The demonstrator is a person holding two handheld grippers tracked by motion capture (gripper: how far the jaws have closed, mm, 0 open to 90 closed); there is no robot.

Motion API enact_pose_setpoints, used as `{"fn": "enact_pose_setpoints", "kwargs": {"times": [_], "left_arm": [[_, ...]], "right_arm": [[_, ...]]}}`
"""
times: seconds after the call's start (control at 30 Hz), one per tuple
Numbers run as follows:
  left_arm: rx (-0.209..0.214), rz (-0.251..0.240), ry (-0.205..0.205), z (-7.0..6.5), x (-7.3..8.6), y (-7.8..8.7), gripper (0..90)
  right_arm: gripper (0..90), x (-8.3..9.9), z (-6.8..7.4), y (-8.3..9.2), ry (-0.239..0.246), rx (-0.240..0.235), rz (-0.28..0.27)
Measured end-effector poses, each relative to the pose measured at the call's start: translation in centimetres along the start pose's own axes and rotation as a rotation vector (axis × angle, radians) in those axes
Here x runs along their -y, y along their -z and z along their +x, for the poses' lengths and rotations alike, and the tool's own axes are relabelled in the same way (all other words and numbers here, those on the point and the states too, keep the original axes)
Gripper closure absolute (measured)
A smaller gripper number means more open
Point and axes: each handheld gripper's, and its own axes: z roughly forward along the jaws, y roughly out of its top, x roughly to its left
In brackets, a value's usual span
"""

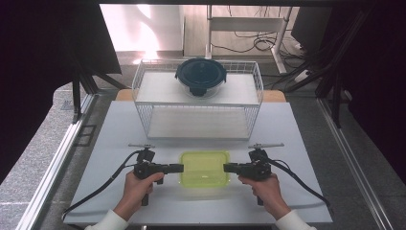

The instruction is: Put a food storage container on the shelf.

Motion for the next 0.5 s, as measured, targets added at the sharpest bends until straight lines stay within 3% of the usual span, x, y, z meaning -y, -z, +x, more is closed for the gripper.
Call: {"fn": "enact_pose_setpoints", "kwargs": {"times": [0.13, 0.17, 0.2, 0.33, 0.5], "left_arm": [[0.003, -0.007, -0.012, -0.4, -0.1, 0.4, 80.0], [-0.002, -0.012, -0.016, -0.5, -0.2, 0.5, 80.0], [-0.007, -0.012, -0.020, -0.6, -0.3, 0.6, 80.0], [-0.012, -0.026, -0.075, -1.6, -0.8, 1.1, 79.9], [-0.009, -0.031, -0.080, -1.9, -1.0, 1.2, 80.0]], "right_arm": [[77.4, -0.1, 0.2, 0.2, 0.008, -0.008, -0.005], [77.3, -0.3, 0.7, 0.2, 0.040, 0.008, -0.009], [77.3, -0.3, 0.7, 0.2, 0.040, 0.008, -0.009], [77.8, -0.7, 1.1, 0.6, 0.047, 0.004, -0.027], [77.9, -0.9, 1.2, 1.1, 0.052, -0.004, -0.042]]}}
